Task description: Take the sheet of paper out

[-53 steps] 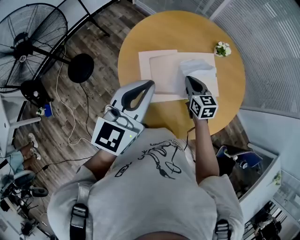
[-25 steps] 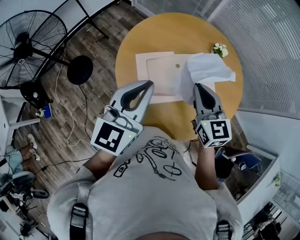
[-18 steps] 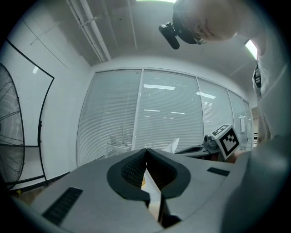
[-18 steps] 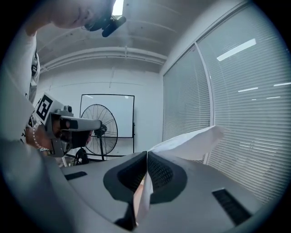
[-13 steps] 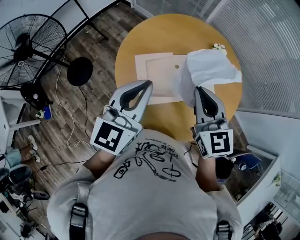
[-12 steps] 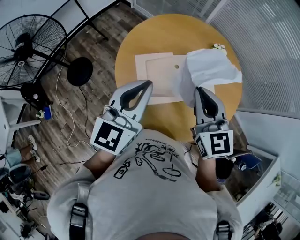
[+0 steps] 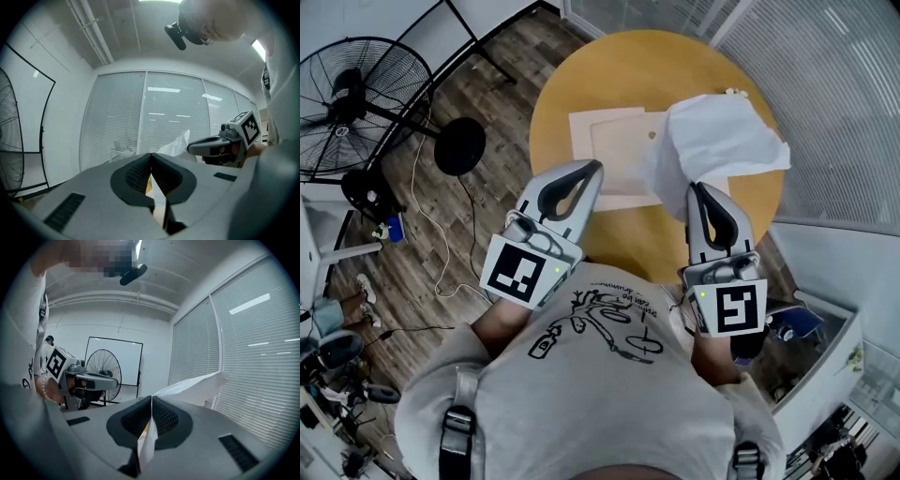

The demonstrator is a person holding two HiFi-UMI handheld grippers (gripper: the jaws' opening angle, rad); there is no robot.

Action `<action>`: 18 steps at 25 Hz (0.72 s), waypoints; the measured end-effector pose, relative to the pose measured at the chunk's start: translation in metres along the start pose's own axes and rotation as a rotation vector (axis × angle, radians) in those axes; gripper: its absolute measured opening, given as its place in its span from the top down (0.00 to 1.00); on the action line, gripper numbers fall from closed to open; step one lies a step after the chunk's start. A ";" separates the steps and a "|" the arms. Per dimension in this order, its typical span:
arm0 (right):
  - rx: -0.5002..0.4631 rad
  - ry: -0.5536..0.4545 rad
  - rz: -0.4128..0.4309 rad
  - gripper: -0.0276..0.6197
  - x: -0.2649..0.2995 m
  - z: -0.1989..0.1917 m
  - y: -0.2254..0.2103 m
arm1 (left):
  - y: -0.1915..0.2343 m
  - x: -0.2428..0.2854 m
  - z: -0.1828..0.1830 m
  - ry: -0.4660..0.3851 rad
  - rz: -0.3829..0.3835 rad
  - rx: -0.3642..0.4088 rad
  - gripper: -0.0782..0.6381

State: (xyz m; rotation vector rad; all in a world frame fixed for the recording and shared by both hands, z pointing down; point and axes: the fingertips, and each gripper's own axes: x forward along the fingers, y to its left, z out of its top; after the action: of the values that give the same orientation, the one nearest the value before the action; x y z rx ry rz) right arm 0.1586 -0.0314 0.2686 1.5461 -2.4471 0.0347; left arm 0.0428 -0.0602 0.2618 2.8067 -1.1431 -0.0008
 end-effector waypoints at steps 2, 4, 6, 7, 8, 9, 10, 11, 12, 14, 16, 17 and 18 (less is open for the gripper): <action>-0.006 -0.006 0.001 0.94 0.000 0.004 0.002 | 0.001 0.001 0.000 -0.004 -0.001 -0.002 0.86; -0.008 -0.012 0.002 0.94 -0.002 0.007 0.003 | 0.001 0.002 -0.001 0.011 0.000 0.004 0.86; -0.009 -0.016 0.003 0.94 -0.003 0.010 0.003 | 0.001 0.004 0.001 0.003 0.000 0.001 0.86; -0.009 -0.018 0.002 0.94 -0.003 0.011 0.004 | 0.002 0.005 0.003 -0.016 0.000 -0.005 0.86; -0.009 -0.020 0.003 0.94 -0.002 0.013 0.005 | 0.003 0.005 0.004 -0.026 -0.001 -0.009 0.86; -0.008 -0.022 0.003 0.94 -0.002 0.014 0.006 | 0.004 0.004 0.004 -0.018 -0.001 -0.006 0.86; -0.007 -0.023 0.004 0.94 -0.002 0.015 0.008 | 0.005 0.002 0.001 0.000 -0.002 0.001 0.86; -0.007 -0.025 0.003 0.94 -0.003 0.016 0.008 | 0.005 0.001 -0.001 0.017 -0.002 0.006 0.86; -0.007 -0.029 0.003 0.94 -0.003 0.017 0.008 | 0.005 0.001 -0.001 0.025 -0.002 0.008 0.86; -0.006 -0.032 0.002 0.94 -0.005 0.017 0.007 | 0.003 0.001 -0.001 0.025 -0.003 0.007 0.86; -0.005 -0.025 0.003 0.94 -0.006 0.016 0.007 | 0.001 0.001 0.000 0.022 -0.005 0.007 0.86; -0.005 -0.022 0.003 0.94 -0.006 0.015 0.007 | 0.001 0.001 0.000 0.021 -0.005 0.007 0.86; -0.003 -0.022 0.003 0.94 -0.006 0.014 0.007 | 0.001 0.000 -0.001 0.020 -0.005 0.007 0.86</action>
State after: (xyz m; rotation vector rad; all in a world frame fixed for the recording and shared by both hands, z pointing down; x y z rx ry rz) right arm 0.1516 -0.0251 0.2543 1.5499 -2.4646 0.0148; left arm 0.0422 -0.0614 0.2625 2.8092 -1.1337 0.0307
